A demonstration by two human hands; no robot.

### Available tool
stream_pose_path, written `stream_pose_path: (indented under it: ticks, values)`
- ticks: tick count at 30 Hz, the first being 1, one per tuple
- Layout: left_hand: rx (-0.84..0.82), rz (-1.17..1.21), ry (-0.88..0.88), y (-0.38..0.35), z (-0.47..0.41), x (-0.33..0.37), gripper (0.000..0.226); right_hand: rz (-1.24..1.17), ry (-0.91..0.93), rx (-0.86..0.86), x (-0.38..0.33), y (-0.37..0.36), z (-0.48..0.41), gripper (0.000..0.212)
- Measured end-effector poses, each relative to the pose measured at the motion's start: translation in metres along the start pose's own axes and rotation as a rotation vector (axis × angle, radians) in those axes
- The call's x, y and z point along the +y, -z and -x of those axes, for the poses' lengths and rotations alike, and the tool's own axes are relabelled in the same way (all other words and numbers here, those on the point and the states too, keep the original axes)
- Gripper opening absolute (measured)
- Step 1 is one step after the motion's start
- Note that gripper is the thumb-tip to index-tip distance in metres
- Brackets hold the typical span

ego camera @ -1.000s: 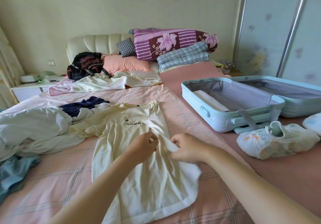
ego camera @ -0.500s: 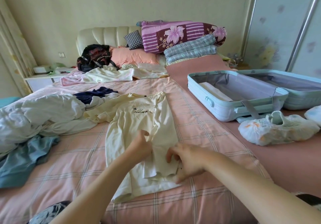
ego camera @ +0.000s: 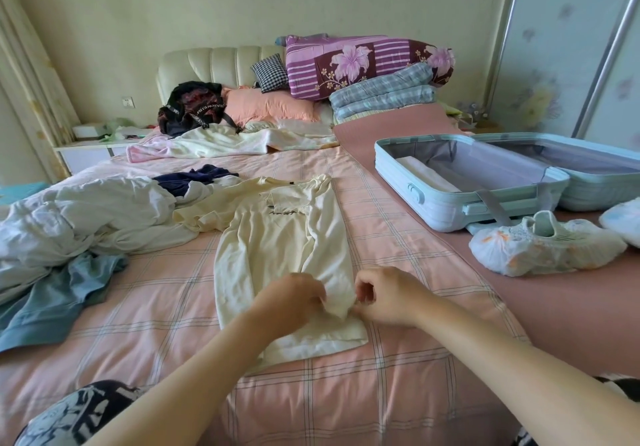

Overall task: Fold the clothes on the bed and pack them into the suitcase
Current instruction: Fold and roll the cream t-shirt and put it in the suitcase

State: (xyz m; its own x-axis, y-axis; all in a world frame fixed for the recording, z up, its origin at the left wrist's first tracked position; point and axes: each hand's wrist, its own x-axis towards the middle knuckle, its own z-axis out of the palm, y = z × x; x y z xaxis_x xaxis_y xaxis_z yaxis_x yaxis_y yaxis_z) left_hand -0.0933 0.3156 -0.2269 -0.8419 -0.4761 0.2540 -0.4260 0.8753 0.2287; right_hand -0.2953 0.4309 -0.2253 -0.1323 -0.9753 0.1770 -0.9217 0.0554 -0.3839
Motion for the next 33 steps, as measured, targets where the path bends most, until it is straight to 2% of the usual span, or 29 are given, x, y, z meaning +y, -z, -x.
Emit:
stream_pose_path:
  ticks: [3,7,8,10,12,15,17,19,20,22,23,26,27,29,32,33]
  values:
    - [0.053,0.141,0.075,0.009,0.001,-0.004,0.013,0.135,0.018,0.011,0.003,-0.007,0.003,0.031]
    - [0.067,0.2,0.01,0.017,0.002,0.002,0.009,0.125,0.074,0.106,0.002,-0.004,0.0,0.008]
    - [0.031,0.176,-0.015,0.019,0.002,0.003,0.009,0.118,0.067,0.091,0.003,0.003,0.001,0.014]
    - [-0.108,0.131,-0.083,0.021,0.004,0.008,0.013,0.207,0.029,-0.052,0.005,0.017,0.006,0.025]
    - [-0.242,0.136,-0.142,0.015,0.009,0.016,0.022,0.356,-0.035,-0.218,0.005,0.026,0.012,0.025]
    - [-0.247,0.078,-0.138,0.001,0.013,0.024,0.03,0.377,-0.124,-0.301,0.003,0.023,0.019,0.023]
    - [-0.182,-0.068,-0.117,0.0,0.01,0.022,0.036,0.366,-0.096,-0.229,0.004,0.019,0.019,0.022]
    - [-0.17,-0.233,-0.07,0.003,0.006,0.017,0.038,0.333,0.028,-0.061,0.006,0.016,0.017,0.018]
    - [-0.169,-0.227,-0.032,0.003,0.005,0.017,0.033,0.305,0.101,-0.013,0.006,0.014,0.017,0.023]
    - [-0.128,-0.089,0.033,0.001,0.004,0.019,0.018,0.289,0.209,-0.025,0.005,0.009,0.016,0.037]
    - [-0.09,-0.005,0.053,0.0,0.004,0.022,0.014,0.281,0.225,-0.045,0.003,0.007,0.015,0.035]
    - [0.053,0.259,0.075,0.003,0.002,0.033,0.014,0.184,0.14,-0.101,0.002,0.009,0.013,0.011]
    - [0.066,0.328,0.079,0.006,0.002,0.039,0.016,0.165,0.101,-0.126,0.005,0.013,0.013,0.009]
    - [-0.027,0.369,0.077,0.006,0.004,0.047,0.016,0.139,0.046,-0.154,0.013,0.021,0.012,0.016]
    - [-0.424,0.316,0.06,0.003,0.009,0.052,0.026,0.123,0.016,-0.131,0.024,0.028,0.015,0.019]
    - [-0.495,0.315,0.044,0.003,0.008,0.051,0.029,0.116,0.018,-0.13,0.025,0.027,0.017,0.018]
